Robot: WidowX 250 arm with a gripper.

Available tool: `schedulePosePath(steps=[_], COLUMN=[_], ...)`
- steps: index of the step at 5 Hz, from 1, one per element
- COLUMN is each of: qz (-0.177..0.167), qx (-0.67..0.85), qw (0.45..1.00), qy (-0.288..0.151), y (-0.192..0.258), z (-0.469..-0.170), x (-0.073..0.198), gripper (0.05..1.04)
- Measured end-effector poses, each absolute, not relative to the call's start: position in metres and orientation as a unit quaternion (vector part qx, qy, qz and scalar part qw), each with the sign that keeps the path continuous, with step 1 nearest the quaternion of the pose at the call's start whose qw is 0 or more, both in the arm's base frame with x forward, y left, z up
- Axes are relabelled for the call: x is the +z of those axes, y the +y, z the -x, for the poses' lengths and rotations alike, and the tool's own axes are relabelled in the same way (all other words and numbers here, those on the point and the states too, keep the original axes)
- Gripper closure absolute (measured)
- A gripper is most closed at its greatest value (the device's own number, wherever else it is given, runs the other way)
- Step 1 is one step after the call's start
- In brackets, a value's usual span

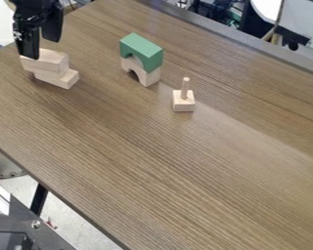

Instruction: Put the rectangular block on top of the arch

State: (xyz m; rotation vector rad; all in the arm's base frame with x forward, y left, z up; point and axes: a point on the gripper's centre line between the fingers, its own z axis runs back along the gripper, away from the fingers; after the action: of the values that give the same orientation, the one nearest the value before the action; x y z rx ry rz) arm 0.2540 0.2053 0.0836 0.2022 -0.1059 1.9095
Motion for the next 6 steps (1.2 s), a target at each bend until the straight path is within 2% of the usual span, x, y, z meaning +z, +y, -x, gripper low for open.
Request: schedulePosePath(steps=[3, 4, 5, 6], qz=[-0.091, -0.089, -0.075, -0.072], qx=[0.826, 0.832, 0.835, 0.835], qw=[0.556, 0.546, 0.544, 0.545], qy=[-0.037, -0.031, -0.029, -0.032], y=[0.209, 0.211, 0.212, 0.214], z=[-0.255, -0.252, -0.253, -0.254], x=[0.067, 0.062, 0.060, 0.060], gripper=[0.083, 0.114, 0.392, 0.543])
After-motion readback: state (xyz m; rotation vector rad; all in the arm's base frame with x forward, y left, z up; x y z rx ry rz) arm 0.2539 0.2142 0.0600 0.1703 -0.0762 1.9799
